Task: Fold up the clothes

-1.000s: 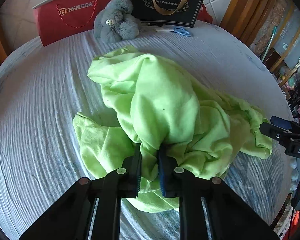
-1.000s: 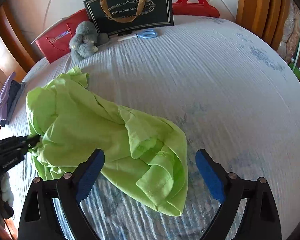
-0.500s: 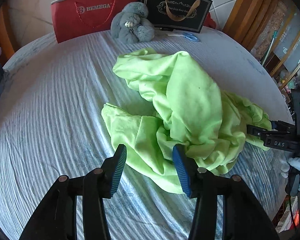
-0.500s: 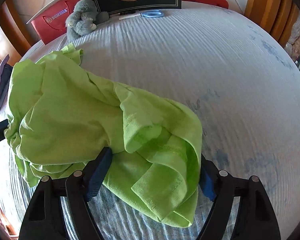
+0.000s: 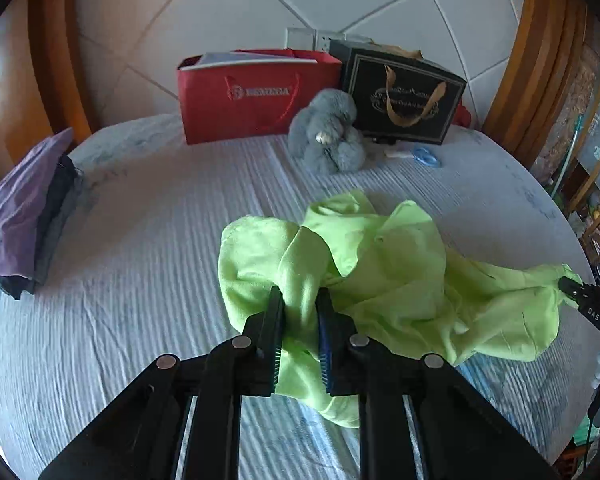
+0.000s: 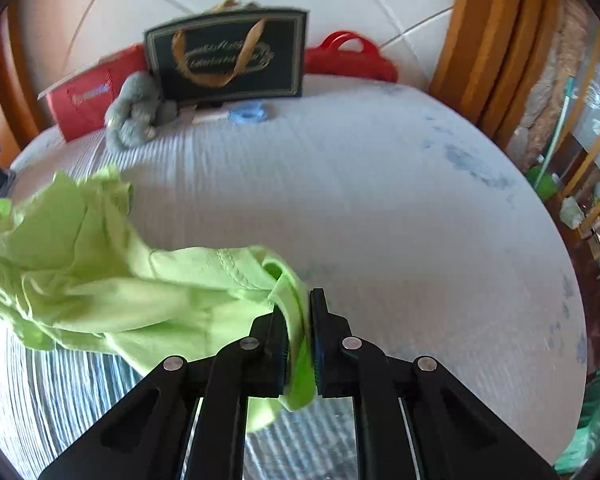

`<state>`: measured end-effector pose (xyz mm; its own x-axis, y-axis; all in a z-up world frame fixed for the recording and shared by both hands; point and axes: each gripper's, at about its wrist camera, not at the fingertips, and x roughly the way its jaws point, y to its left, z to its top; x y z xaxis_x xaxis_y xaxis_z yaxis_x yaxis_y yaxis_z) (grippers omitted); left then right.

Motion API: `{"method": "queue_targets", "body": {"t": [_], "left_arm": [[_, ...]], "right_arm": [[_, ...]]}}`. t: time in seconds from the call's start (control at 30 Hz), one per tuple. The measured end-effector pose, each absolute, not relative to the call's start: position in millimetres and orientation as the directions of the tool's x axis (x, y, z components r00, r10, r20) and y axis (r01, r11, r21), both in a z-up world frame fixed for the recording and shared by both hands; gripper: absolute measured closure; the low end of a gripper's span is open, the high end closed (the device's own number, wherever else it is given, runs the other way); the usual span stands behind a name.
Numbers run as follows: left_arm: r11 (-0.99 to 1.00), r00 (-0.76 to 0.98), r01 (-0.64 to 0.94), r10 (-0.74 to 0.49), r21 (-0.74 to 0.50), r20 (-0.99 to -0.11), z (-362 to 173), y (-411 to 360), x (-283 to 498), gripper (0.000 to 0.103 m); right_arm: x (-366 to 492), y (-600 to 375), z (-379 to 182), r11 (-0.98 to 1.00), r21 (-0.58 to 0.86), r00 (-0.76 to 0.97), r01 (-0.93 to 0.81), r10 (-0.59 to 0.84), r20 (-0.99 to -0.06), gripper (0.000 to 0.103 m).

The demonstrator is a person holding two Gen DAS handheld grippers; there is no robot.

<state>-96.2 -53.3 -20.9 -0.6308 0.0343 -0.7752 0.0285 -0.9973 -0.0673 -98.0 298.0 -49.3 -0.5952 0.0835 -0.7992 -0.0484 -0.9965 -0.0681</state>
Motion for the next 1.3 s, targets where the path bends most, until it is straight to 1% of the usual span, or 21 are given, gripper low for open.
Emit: {"method": "queue_targets", "body": {"t": [0.1,0.17,0.23,0.27,0.3,0.33,0.37,0.4,0.43,0.53,0.63,0.77,0.9,1.0,1.17,1.2,1.23,1.27,1.3], "left_arm": [[-0.994,-0.681,0.110,-0.073,-0.003,-0.729,6.7,-87.4,-92.7,0.089],[-0.984,-0.668,0.177,-0.134,0.019,-0.732,9.7,-113.6,-99.5,0.088],[-0.975,-0.639,0.221,-0.140,-0.006,-0.756,1.2,-139.6,-99.8,0.080],[-0.973,-0.608,0.230,-0.133,-0.013,-0.782,-5.2,-149.2,-100.7,0.069],[-0.971,-0.600,0.238,-0.127,-0.024,-0.790,-8.3,-154.9,-96.2,0.059],[-0.969,-0.592,0.246,-0.121,-0.035,-0.797,-11.3,-160.5,-91.7,0.057],[-0.969,-0.594,0.240,-0.104,-0.052,-0.798,-13.6,-162.4,-87.0,0.054],[-0.972,-0.586,0.228,-0.088,-0.061,-0.805,-16.8,-162.6,-83.2,0.050],[-0.974,-0.579,0.217,-0.071,-0.069,-0.812,-20.1,-162.7,-79.4,0.048],[-0.980,-0.543,0.186,-0.044,-0.068,-0.839,-37.1,-157.7,-74.7,0.046],[-0.983,-0.504,0.171,-0.027,-0.069,-0.863,-55.4,-154.5,-70.8,0.046],[-0.979,-0.473,0.189,-0.026,-0.073,-0.881,-73.0,-156.4,-67.6,0.046],[-0.973,-0.467,0.217,-0.035,-0.076,-0.884,-83.7,-164.2,-68.2,0.046],[-0.967,-0.465,0.239,-0.031,-0.092,-0.885,-89.4,-173.0,-71.0,0.046],[-0.956,-0.443,0.269,-0.017,-0.115,-0.896,-102.4,-186.3,-81.9,0.046],[-0.954,-0.438,0.274,-0.010,-0.122,-0.899,-105.5,-188.7,-84.6,0.046],[-0.952,-0.433,0.277,-0.002,-0.131,-0.901,-108.8,-189.9,-87.4,0.046],[-0.951,-0.429,0.277,0.005,-0.137,-0.903,-112.0,-190.0,-90.2,0.046],[-0.950,-0.424,0.278,0.012,-0.143,-0.906,-115.2,-190.1,-93.0,0.046]], "right_arm": [[-86.3,329.5,-19.2,-0.991,-0.038,-0.639,-0.127,0.111,-0.761,0.094],[-78.8,340.9,-14.3,-0.991,-0.011,-0.629,-0.133,0.093,-0.771,0.094],[-70.4,342.8,-19.3,-0.994,0.048,-0.622,-0.103,0.026,-0.783,0.094],[-68.5,340.4,-25.3,-0.993,0.084,-0.609,-0.085,-0.015,-0.793,0.093],[-65.7,337.8,-30.9,-0.990,0.117,-0.596,-0.075,-0.049,-0.802,0.090],[-64.0,333.7,-36.2,-0.987,0.146,-0.584,-0.061,-0.083,-0.807,0.080],[-62.1,326.2,-41.8,-0.986,0.163,-0.575,-0.046,-0.107,-0.811,0.066],[-60.5,318.2,-46.4,-0.985,0.171,-0.567,-0.030,-0.124,-0.815,0.058],[-60.7,309.4,-50.5,-0.985,0.175,-0.556,-0.006,-0.142,-0.819,0.047],[-66.2,282.0,-60.7,-0.979,0.193,-0.519,0.066,-0.199,-0.832,0.041],[-76.7,254.2,-65.2,-0.969,0.207,-0.491,0.137,-0.247,-0.835,0.023],[-102.6,215.4,-64.5,-0.956,0.194,-0.468,0.222,-0.279,-0.838,0.023],[-128.0,181.2,-62.9,-0.940,0.173,-0.448,0.294,-0.296,-0.844,0.026],[-147.4,161.4,-66.3,-0.930,0.162,-0.433,0.329,-0.301,-0.849,0.026],[-184.3,139.6,-78.2,-0.912,0.204,-0.387,0.356,-0.342,-0.856,0.025],[-191.3,133.9,-82.2,-0.908,0.211,-0.371,0.362,-0.348,-0.861,0.022],[-198.3,128.1,-86.2,-0.904,0.219,-0.355,0.368,-0.354,-0.865,0.013],[-205.3,122.4,-90.2,-0.899,0.226,-0.339,0.374,-0.360,-0.869,0.006],[-210.5,115.6,-94.6,-0.898,0.217,-0.334,0.383,-0.354,-0.874,0.006]]}}
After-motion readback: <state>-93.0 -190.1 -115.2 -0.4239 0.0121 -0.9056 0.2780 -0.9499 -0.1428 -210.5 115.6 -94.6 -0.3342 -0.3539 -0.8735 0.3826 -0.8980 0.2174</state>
